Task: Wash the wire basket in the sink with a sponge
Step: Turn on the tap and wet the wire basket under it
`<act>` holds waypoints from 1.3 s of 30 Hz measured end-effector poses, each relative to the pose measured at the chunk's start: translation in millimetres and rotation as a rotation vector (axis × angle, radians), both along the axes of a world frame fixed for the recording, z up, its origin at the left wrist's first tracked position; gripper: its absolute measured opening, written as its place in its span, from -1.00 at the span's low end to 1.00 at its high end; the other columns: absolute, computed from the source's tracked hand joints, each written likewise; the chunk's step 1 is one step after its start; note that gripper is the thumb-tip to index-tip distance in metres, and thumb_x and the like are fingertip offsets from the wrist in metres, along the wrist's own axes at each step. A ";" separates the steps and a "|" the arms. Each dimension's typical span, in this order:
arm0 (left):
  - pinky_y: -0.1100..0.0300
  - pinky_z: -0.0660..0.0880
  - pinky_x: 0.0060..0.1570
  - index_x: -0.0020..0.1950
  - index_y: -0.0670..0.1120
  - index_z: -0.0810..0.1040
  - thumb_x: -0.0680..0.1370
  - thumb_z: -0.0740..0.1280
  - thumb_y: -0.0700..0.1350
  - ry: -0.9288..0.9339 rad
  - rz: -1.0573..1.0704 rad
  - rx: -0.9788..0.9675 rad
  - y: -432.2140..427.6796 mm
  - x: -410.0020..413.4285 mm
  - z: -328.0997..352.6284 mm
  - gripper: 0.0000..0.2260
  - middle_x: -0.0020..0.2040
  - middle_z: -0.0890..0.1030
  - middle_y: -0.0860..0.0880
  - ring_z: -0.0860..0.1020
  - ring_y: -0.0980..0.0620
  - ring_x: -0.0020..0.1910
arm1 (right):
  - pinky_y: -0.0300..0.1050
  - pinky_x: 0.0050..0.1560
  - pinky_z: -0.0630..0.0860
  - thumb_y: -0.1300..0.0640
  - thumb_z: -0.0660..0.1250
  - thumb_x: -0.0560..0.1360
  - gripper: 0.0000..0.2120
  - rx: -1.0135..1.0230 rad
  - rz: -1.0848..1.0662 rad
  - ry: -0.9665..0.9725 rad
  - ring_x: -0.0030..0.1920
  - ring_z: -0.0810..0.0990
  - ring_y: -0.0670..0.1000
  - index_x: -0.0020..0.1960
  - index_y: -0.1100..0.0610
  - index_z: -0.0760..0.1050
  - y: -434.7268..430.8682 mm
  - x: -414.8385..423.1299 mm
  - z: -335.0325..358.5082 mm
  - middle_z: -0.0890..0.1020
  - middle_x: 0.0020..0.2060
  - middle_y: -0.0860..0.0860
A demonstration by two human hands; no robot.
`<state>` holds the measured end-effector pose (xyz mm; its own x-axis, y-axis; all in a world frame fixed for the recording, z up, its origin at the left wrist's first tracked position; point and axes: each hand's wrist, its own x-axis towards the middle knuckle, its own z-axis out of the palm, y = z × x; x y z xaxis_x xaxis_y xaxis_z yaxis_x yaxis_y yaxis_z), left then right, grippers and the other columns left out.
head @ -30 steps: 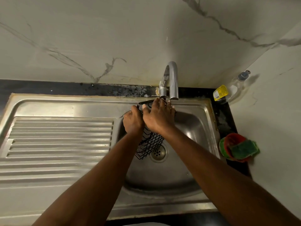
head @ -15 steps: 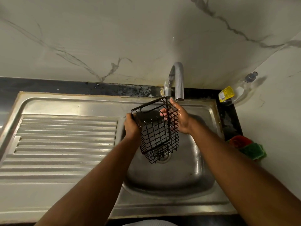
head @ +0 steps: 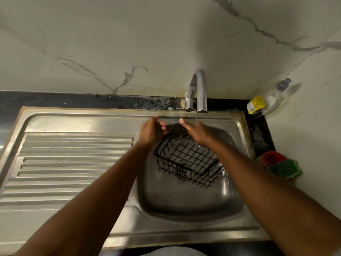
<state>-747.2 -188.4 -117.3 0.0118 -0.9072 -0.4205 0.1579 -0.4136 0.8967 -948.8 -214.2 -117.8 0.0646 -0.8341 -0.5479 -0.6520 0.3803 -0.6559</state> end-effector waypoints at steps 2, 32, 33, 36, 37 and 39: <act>0.16 0.55 -0.14 -0.02 -0.15 0.57 0.76 0.09 0.14 -0.201 -0.161 -0.098 -6.5 -9.0 2.4 -0.56 -0.13 0.63 -0.07 0.59 0.04 -0.17 | -0.15 -0.29 0.42 -0.49 0.11 0.55 -0.38 0.005 0.091 0.101 -0.40 0.45 0.00 -0.17 0.07 0.46 0.7 8.0 4.1 0.50 -0.36 0.01; 0.12 0.43 -0.28 -0.32 -0.11 0.61 0.64 0.26 0.23 -0.442 0.167 0.075 5.2 -22.2 -13.0 -0.49 -0.39 0.61 -0.05 0.50 -0.01 -0.39 | 0.19 0.63 -0.02 -0.31 -0.19 0.68 -0.26 -0.084 0.167 0.288 0.66 0.00 0.17 0.68 0.17 -0.01 39.7 69.3 32.8 0.05 0.66 0.17; 0.09 0.45 -0.25 -0.31 -0.14 0.61 0.65 0.26 0.20 -0.426 0.180 0.086 4.5 -21.4 -11.6 -0.49 -0.37 0.62 -0.07 0.51 -0.03 -0.37 | 0.17 0.63 -0.02 -0.27 -0.17 0.70 -0.28 -0.133 0.186 0.314 0.66 0.01 0.17 0.67 0.19 0.01 45.1 75.3 36.5 0.07 0.66 0.19; -0.05 0.60 -0.07 -0.18 -0.25 0.67 0.62 0.28 0.23 -0.390 0.179 0.112 1.6 -19.4 -10.1 -0.46 -0.24 0.71 -0.16 0.64 -0.13 -0.23 | 0.15 0.64 0.01 -0.20 -0.11 0.71 -0.33 -0.283 0.247 0.366 0.66 0.03 0.16 0.66 0.21 0.03 65.6 85.5 42.5 0.12 0.65 0.20; -0.06 0.61 -0.04 -0.18 -0.22 0.69 0.60 0.29 0.25 -0.378 0.167 0.113 1.7 -19.5 -9.6 -0.46 -0.24 0.72 -0.15 0.68 -0.15 -0.19 | 0.14 0.64 0.03 -0.20 -0.12 0.71 -0.34 -0.314 0.246 0.354 0.65 0.04 0.14 0.67 0.19 0.04 68.5 84.8 43.0 0.13 0.65 0.17; -0.03 0.63 -0.05 -0.19 -0.17 0.70 0.55 0.28 0.29 -0.372 0.110 0.100 4.5 -20.3 -11.9 -0.46 -0.26 0.73 -0.10 0.70 -0.17 -0.17 | 0.14 0.63 0.02 -0.22 -0.18 0.71 -0.37 -0.259 0.199 0.290 0.65 0.08 0.09 0.67 0.10 0.08 64.1 73.5 38.4 0.16 0.65 0.09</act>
